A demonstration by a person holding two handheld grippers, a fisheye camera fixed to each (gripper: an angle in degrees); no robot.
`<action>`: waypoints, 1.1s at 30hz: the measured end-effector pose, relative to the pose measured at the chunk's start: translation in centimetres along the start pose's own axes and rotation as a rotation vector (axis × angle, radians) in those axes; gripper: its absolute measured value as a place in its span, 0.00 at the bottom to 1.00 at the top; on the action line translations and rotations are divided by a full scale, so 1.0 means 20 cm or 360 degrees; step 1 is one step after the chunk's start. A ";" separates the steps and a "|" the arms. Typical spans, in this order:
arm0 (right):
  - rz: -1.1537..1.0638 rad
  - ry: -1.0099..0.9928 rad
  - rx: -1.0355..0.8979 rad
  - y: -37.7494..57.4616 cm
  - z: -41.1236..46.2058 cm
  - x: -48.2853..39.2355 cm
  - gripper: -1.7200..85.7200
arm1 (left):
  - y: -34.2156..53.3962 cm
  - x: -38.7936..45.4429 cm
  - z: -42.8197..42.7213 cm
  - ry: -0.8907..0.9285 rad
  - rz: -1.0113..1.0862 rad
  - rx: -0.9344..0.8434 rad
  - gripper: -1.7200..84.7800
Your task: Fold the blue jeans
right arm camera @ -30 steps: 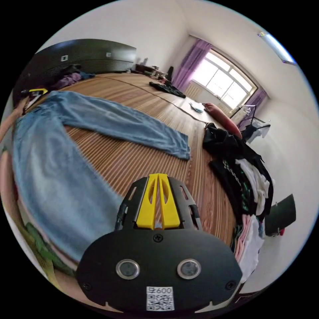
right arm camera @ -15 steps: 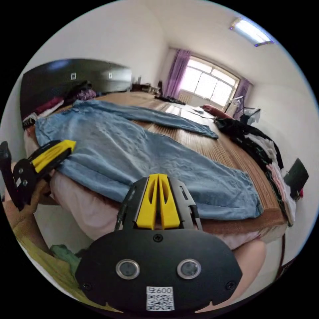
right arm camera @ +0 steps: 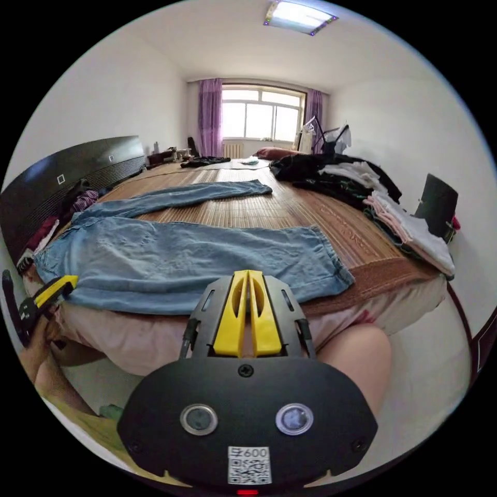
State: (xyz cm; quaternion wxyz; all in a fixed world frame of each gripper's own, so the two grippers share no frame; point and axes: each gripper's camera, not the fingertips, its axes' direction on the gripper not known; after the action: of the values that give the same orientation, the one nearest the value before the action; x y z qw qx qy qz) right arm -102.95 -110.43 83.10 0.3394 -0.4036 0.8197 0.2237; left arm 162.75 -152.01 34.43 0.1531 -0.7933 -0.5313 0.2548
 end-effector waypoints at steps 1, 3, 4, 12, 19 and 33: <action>-0.0035 -0.0118 0.0059 -0.01 -0.06 -0.07 0.01 | 0.01 -0.02 -0.01 0.0158 0.0020 0.0017 0.03; -0.0099 -0.0309 0.0093 -0.03 -0.11 -0.22 0.01 | 0.01 -0.01 -0.02 0.0356 0.0098 0.0121 0.03; -0.0168 -0.0395 0.0101 -0.04 -0.12 -0.32 0.01 | 0.01 0.00 -0.01 0.0328 0.0078 0.0157 0.03; -0.0459 -0.0363 -0.0181 -0.04 -0.09 -0.34 0.01 | 0.17 -0.07 0.23 0.0243 0.0098 0.0008 0.03; -0.0148 0.0270 -0.0216 -0.20 -0.18 0.04 0.01 | 0.22 -0.24 0.30 0.0271 0.0126 -0.0089 0.02; 0.0278 0.0315 -0.0198 -0.56 -0.38 0.67 0.12 | 0.37 -0.23 0.51 0.0516 0.0275 -0.0017 0.03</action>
State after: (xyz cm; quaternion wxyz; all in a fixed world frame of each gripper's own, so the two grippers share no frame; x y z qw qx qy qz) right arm -102.67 -128.60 77.36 0.2106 -0.3710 0.8657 0.2619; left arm 161.19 -159.41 23.44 0.2100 -0.8675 -0.4310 0.1330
